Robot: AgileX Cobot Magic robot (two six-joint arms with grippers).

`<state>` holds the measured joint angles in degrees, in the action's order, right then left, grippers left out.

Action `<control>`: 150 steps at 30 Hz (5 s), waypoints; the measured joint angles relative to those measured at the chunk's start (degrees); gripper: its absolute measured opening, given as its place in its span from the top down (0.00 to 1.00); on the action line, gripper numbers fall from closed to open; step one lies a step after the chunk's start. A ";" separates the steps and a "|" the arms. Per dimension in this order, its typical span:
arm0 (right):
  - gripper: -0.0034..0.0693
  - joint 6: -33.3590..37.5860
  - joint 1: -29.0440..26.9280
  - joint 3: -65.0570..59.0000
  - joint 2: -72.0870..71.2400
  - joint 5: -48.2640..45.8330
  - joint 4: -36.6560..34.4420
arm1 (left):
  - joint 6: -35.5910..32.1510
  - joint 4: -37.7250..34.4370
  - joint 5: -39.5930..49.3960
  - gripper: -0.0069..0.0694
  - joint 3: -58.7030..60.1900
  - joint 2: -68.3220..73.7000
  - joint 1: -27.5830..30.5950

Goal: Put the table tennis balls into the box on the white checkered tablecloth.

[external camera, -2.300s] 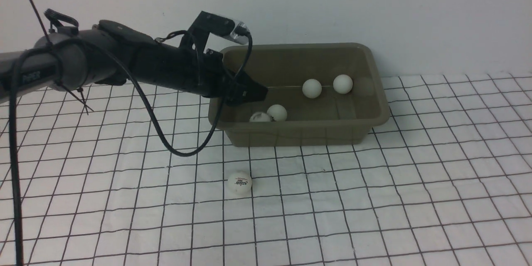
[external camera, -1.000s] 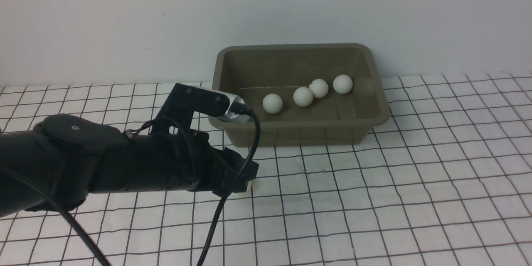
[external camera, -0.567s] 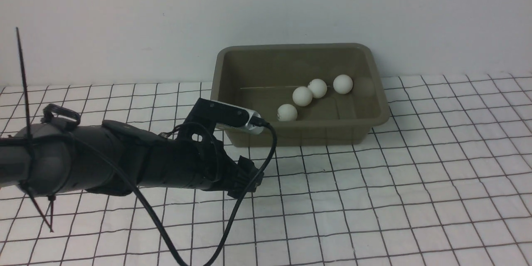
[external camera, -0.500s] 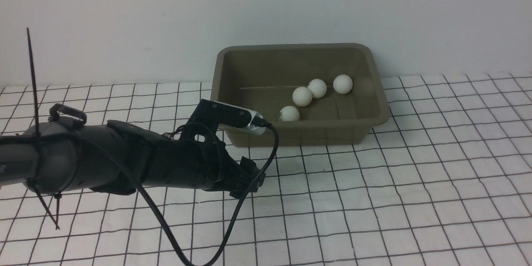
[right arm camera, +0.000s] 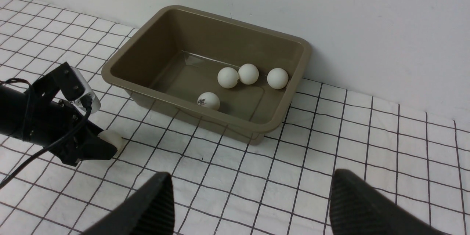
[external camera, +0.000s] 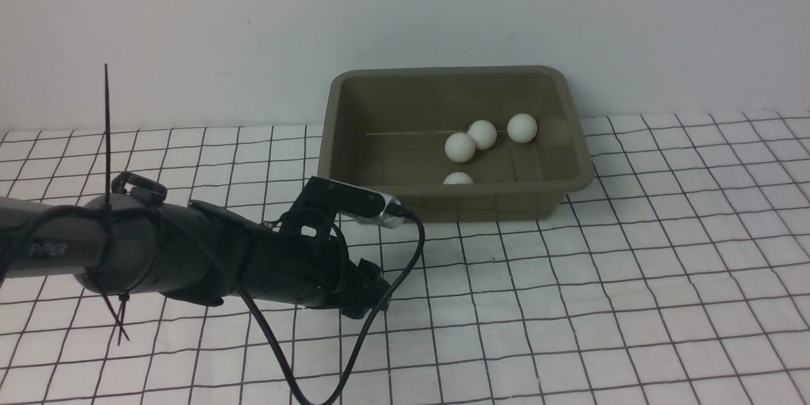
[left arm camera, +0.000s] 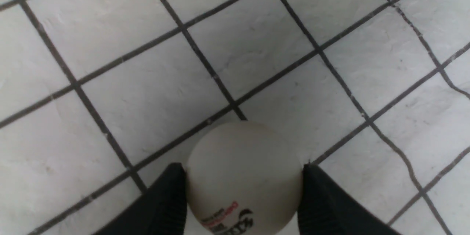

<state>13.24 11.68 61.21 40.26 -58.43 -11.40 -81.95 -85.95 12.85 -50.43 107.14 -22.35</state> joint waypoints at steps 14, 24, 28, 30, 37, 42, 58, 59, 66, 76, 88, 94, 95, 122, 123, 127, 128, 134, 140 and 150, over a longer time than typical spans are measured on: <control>0.25 0.02 0.00 0.00 0.00 0.00 0.00 | -13.01 -8.94 15.90 0.46 -0.49 -10.88 0.00; 0.25 0.07 0.00 0.00 0.00 -0.49 0.00 | -27.42 -11.64 8.87 0.46 -15.11 -4.02 3.17; 0.25 0.77 0.00 0.00 0.00 -0.51 0.00 | -28.21 -11.83 7.31 0.42 -22.11 2.20 4.28; 0.25 1.30 0.00 0.00 0.05 -0.45 0.05 | -27.03 -11.85 5.07 0.35 -23.64 3.82 4.43; 0.25 0.65 0.00 0.00 -2.69 2.09 8.89 | -22.91 -11.16 -7.35 0.28 -20.44 -1.28 4.53; 0.25 -2.81 0.00 0.00 -11.03 -2.42 15.04 | -22.85 -12.44 -8.57 0.37 -14.43 -13.44 4.53; 0.25 1.33 0.00 -22.44 -33.98 4.99 5.55 | -22.91 -12.73 -10.29 0.49 -2.13 -27.36 4.53; 0.25 1.33 0.00 -24.72 -34.93 7.66 5.55 | -22.91 -12.73 -10.29 0.49 -1.77 -27.36 4.53; 0.25 1.08 0.00 -38.20 -39.69 23.65 5.84 | -22.91 -12.77 -10.34 0.49 -0.55 -27.41 4.53; 0.25 0.80 0.00 -50.04 -39.86 33.82 8.70 | -22.91 -12.84 -10.27 0.49 -0.55 -27.47 4.53; 0.25 0.18 0.00 -50.04 -39.86 33.82 9.48 | -22.61 -12.45 6.48 0.49 -0.55 -27.47 4.53; 0.25 0.18 0.00 -50.04 -39.86 33.82 9.52 | -22.66 -11.12 29.17 0.49 -0.55 -27.22 4.53; 0.25 0.18 0.00 -50.04 -39.86 33.82 9.52 | -22.66 -10.92 31.04 0.49 -0.55 -27.16 4.53; 0.25 0.18 0.00 -50.04 -39.86 33.82 9.58 | 36.98 39.46 40.85 0.49 -34.31 -36.38 8.83; 0.25 0.18 0.00 -50.04 -39.86 33.82 9.58 | 45.49 48.61 41.28 0.49 -34.25 -36.77 9.13; 0.25 0.18 0.00 -50.04 -39.86 33.82 9.58 | 64.10 69.39 45.20 0.49 -33.77 -37.80 9.48; 0.25 0.18 0.00 -50.04 -39.86 33.82 9.58 | 69.67 75.17 47.06 0.49 -33.33 -38.21 9.56; 0.25 0.18 0.00 -50.04 -39.86 33.82 9.58 | 80.19 92.45 48.85 0.49 -25.53 -42.10 9.61; 0.25 0.18 0.00 -50.04 -39.86 33.82 9.58 | 81.95 99.47 35.12 0.49 -3.96 -57.64 9.67; 0.25 0.18 0.00 -50.04 -39.86 33.82 9.58 | 93.56 96.29 20.77 0.49 23.25 -80.15 12.71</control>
<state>13.42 11.68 11.18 0.40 -24.61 -1.82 11.61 10.33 33.62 -27.18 26.99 -9.64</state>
